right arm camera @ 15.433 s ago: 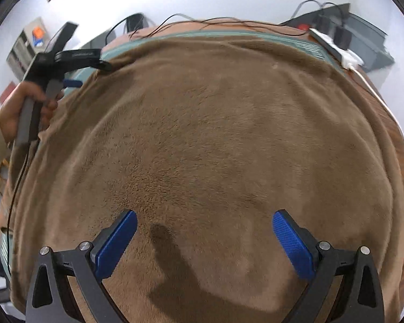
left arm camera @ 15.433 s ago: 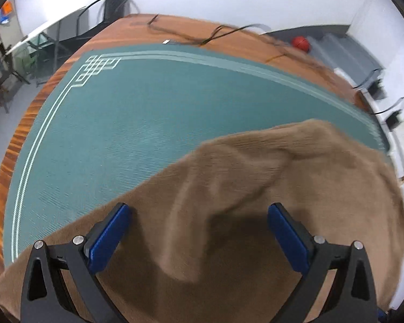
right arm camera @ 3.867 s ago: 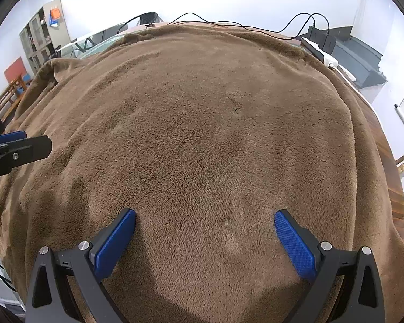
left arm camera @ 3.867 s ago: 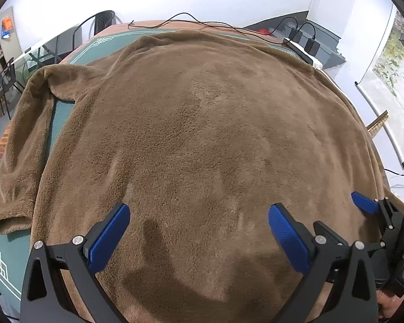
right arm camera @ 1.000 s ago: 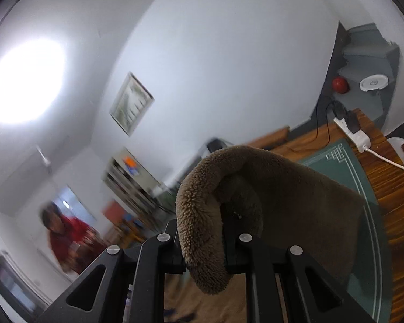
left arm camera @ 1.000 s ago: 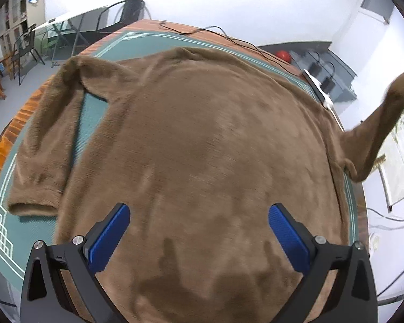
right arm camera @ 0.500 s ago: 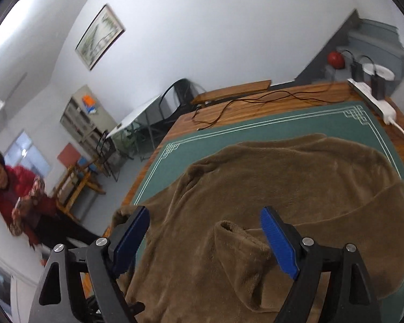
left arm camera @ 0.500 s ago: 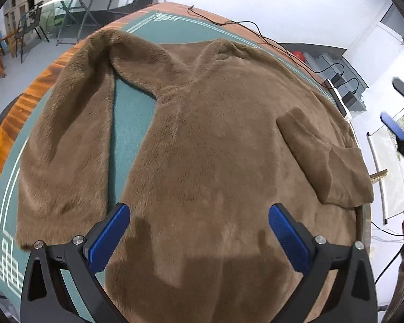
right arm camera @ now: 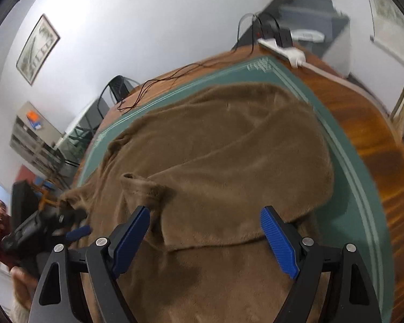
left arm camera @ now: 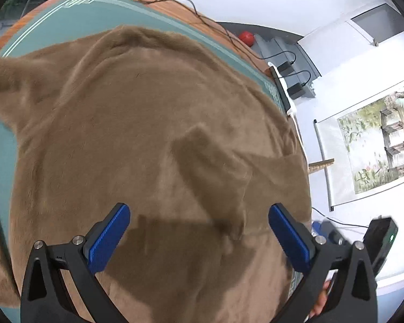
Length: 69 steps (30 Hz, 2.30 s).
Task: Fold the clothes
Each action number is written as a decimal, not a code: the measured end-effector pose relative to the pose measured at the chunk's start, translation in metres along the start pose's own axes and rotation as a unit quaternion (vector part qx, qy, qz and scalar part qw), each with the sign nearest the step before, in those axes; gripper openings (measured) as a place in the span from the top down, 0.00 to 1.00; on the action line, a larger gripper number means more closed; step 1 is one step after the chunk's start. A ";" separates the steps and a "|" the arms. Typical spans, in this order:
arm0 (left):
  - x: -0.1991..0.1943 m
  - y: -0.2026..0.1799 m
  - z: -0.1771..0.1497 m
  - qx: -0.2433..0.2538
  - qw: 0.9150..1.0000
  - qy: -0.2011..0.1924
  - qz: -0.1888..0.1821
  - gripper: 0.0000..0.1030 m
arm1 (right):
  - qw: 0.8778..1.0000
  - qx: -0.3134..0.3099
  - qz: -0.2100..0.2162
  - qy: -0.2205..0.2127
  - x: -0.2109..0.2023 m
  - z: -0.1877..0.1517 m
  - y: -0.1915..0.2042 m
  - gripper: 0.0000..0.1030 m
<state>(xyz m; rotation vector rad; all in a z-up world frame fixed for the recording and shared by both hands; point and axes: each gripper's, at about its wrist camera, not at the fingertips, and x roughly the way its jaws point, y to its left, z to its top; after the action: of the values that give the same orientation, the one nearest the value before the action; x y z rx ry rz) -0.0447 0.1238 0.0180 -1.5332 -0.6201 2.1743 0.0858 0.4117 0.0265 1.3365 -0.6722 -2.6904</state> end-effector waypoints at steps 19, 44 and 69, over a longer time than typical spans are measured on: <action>-0.015 0.067 0.005 -0.108 0.994 -0.008 0.022 0.00 | 0.915 -0.097 0.361 0.152 0.093 -0.012 0.115 0.16; 0.008 0.067 0.005 -0.113 0.993 0.044 -0.006 0.00 | 0.922 -0.176 0.306 0.163 0.091 -0.035 0.136 0.16; 0.042 -0.030 0.074 0.013 0.999 0.027 -0.045 0.71 | 0.987 -0.154 -0.018 0.046 0.025 -0.031 0.022 0.16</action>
<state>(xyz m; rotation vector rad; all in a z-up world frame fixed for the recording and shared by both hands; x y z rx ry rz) -0.1263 0.1631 0.0249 -1.5170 -0.6289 2.0599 0.0914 0.3751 0.0005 1.3881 -0.2117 -2.6024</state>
